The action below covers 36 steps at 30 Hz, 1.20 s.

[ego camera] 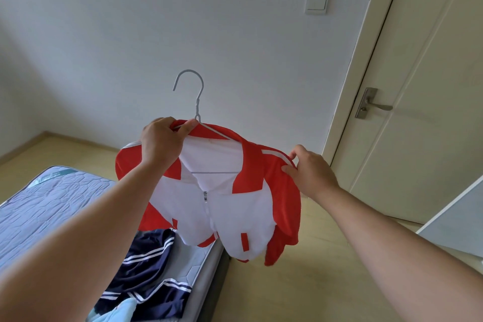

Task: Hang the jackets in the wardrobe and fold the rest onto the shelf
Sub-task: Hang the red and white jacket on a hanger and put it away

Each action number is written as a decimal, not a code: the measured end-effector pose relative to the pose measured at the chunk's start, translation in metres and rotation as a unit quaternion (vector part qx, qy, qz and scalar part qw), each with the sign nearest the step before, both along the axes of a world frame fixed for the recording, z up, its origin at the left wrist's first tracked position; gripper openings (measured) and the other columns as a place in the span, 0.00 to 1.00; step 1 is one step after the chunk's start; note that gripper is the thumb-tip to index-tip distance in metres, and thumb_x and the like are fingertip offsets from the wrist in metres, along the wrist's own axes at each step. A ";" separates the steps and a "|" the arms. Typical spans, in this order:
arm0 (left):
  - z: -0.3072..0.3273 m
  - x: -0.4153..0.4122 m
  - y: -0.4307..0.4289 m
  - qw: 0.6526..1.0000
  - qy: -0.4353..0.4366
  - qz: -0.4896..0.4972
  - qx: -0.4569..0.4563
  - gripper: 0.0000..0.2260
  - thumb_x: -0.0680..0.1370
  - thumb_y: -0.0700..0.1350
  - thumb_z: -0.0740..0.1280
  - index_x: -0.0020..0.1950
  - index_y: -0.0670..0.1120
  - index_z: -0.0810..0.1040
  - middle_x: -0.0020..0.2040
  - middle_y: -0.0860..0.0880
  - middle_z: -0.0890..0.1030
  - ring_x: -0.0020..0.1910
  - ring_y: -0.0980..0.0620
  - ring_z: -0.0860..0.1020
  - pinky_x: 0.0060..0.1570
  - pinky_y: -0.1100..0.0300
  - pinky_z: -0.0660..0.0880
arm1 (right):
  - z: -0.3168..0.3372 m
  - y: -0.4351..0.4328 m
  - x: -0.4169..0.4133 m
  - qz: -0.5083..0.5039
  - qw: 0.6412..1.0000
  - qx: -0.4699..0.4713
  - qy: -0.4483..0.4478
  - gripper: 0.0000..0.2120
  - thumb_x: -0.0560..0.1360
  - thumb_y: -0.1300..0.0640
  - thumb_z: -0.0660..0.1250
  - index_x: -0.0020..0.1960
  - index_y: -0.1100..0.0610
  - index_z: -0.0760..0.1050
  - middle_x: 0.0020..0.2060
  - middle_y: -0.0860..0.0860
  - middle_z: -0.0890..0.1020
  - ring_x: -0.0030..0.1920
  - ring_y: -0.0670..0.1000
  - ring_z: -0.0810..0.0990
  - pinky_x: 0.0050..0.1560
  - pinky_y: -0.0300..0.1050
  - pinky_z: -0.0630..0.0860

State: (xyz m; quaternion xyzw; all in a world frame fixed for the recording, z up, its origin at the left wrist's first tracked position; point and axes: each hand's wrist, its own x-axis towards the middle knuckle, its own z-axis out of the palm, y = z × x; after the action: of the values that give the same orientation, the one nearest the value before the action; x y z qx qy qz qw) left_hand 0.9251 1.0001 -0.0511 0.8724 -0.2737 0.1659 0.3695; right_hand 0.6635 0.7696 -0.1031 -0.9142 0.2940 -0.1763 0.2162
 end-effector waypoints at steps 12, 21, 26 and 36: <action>-0.005 0.003 0.001 1.000 0.007 -0.005 -0.027 0.27 0.75 0.67 0.67 0.29 0.46 0.69 0.29 0.49 0.73 0.31 0.52 0.70 0.34 0.63 0.64 | 0.000 -0.013 -0.001 -0.006 0.994 0.095 0.061 0.07 0.82 0.55 0.61 0.46 0.51 0.75 0.41 0.49 0.81 0.43 0.55 0.80 0.36 0.43 0.70; 0.001 -0.037 -0.029 0.996 0.016 -0.086 -0.033 0.27 0.68 0.73 0.67 0.28 0.51 0.68 0.28 0.55 0.72 0.30 0.57 0.71 0.31 0.62 0.62 | 0.049 0.034 0.032 0.144 0.988 -0.037 -0.043 0.33 0.71 0.51 0.66 0.75 0.52 0.66 0.71 0.51 0.73 0.70 0.53 0.71 0.71 0.54 0.68; 0.006 -0.059 -0.045 0.993 0.011 -0.116 -0.006 0.27 0.68 0.72 0.68 0.29 0.49 0.70 0.30 0.53 0.74 0.32 0.55 0.72 0.32 0.61 0.64 | 0.051 0.046 0.050 0.122 0.989 -0.075 -0.039 0.14 0.82 0.46 0.60 0.61 0.53 0.74 0.52 0.52 0.83 0.52 0.59 0.81 0.48 0.51 0.74; -0.020 -0.022 -0.002 0.931 0.313 -0.151 -0.109 0.12 0.71 0.52 0.61 0.37 0.54 0.85 0.40 0.49 0.83 0.41 0.51 0.80 0.43 0.56 0.71 | 0.049 0.036 0.047 0.014 0.995 -0.090 -0.033 0.10 0.83 0.53 0.59 0.59 0.55 0.76 0.49 0.53 0.79 0.49 0.60 0.79 0.52 0.57 0.76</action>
State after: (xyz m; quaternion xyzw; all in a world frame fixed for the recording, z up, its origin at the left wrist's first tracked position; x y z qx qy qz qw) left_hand 0.9034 0.9981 -0.0710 0.7826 -0.2532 -0.1446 0.5500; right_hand 0.7106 0.8054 -0.0543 -0.9277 0.2567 -0.2294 0.1447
